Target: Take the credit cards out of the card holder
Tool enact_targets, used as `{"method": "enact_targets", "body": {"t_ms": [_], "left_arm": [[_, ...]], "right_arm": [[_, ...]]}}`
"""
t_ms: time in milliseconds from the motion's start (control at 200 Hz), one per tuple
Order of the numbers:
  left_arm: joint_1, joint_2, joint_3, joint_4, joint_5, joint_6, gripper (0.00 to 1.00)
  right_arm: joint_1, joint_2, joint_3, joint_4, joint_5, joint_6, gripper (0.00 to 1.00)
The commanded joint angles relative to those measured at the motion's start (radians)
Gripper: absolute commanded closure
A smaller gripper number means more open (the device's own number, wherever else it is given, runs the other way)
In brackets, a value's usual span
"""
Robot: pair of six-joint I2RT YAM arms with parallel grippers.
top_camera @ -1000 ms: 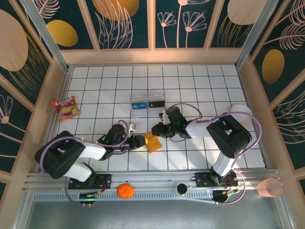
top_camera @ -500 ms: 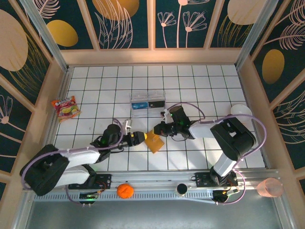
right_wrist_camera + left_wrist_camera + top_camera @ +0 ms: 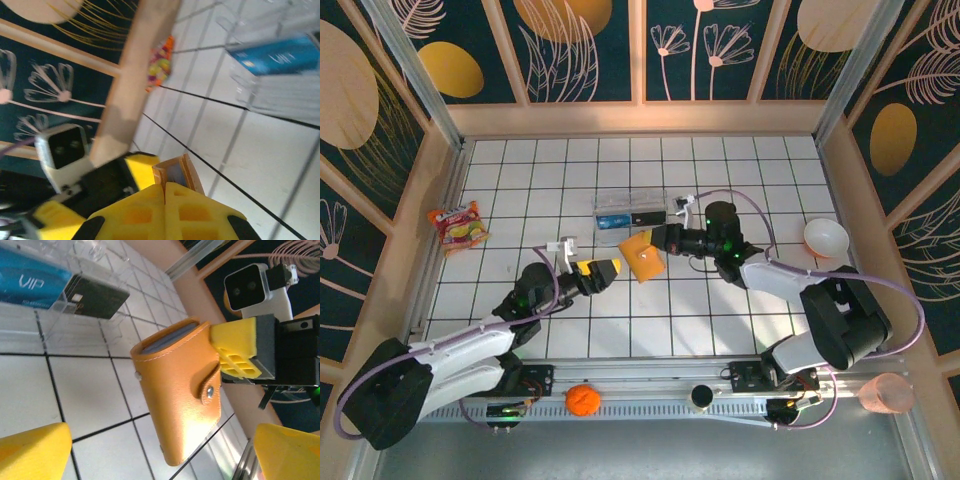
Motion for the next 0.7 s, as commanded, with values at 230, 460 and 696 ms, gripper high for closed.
{"method": "enact_targets", "body": {"t_ms": [230,460,696], "left_arm": [[0.055,0.160,-0.013,0.507,0.195,-0.121,0.21],[0.054,0.151,0.010,0.483,0.204,-0.110,0.32],[0.049,0.184,0.014,0.520,0.230,-0.130,0.50]], "right_arm": [[0.037,0.060,0.024,0.489,-0.024,0.340,1.00],[0.071,0.122,0.055,0.546,-0.006,0.389,1.00],[0.076,0.152,0.064,0.559,0.011,0.417,1.00]]}}
